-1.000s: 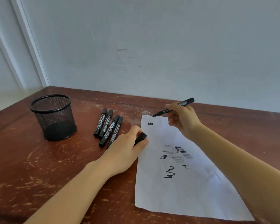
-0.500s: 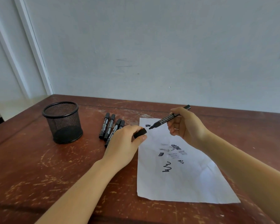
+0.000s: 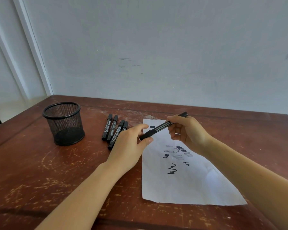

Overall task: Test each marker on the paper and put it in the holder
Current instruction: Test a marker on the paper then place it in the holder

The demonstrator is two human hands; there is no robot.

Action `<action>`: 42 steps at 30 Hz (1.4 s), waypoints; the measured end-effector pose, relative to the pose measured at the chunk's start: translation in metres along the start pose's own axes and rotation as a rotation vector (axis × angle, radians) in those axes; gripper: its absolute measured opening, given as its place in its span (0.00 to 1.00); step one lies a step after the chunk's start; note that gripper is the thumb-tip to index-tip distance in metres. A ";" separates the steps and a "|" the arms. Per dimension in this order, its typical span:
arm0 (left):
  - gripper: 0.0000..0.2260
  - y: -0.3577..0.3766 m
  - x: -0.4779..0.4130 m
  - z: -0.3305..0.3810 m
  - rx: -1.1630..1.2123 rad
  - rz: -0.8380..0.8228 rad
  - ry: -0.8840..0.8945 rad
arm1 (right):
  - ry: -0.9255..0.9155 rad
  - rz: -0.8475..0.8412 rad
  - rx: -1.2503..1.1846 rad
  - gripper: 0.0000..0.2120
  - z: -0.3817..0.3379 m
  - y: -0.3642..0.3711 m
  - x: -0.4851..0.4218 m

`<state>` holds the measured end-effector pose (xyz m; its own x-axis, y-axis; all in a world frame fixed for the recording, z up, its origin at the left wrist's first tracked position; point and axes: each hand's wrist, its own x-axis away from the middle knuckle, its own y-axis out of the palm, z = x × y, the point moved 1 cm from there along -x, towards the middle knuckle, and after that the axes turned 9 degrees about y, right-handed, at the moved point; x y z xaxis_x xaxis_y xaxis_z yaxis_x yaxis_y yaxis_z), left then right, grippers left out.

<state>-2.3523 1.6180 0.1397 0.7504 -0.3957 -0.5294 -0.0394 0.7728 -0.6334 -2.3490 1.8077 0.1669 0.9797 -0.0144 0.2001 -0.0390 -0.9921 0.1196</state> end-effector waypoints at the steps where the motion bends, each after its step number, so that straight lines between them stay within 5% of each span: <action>1: 0.18 0.000 0.000 0.000 0.004 0.011 -0.017 | -0.006 -0.001 0.001 0.07 0.000 0.000 0.000; 10: 0.09 -0.006 0.001 0.006 0.021 0.056 0.014 | 0.002 -0.016 0.036 0.05 -0.004 -0.004 0.001; 24: 0.09 -0.019 -0.004 0.016 -0.113 0.027 0.098 | 0.034 -0.096 -0.061 0.05 -0.008 0.001 0.005; 34: 0.08 -0.024 -0.005 0.021 0.146 -0.045 0.017 | 0.040 -0.160 -0.070 0.08 -0.011 -0.005 0.010; 42: 0.03 -0.058 -0.009 0.011 0.362 0.109 -0.226 | -0.160 -0.133 0.702 0.06 -0.028 0.021 0.011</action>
<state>-2.3496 1.5822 0.1879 0.8816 -0.2149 -0.4202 0.0770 0.9439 -0.3211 -2.3443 1.7906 0.1992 0.9862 0.1466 0.0763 0.1647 -0.8322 -0.5294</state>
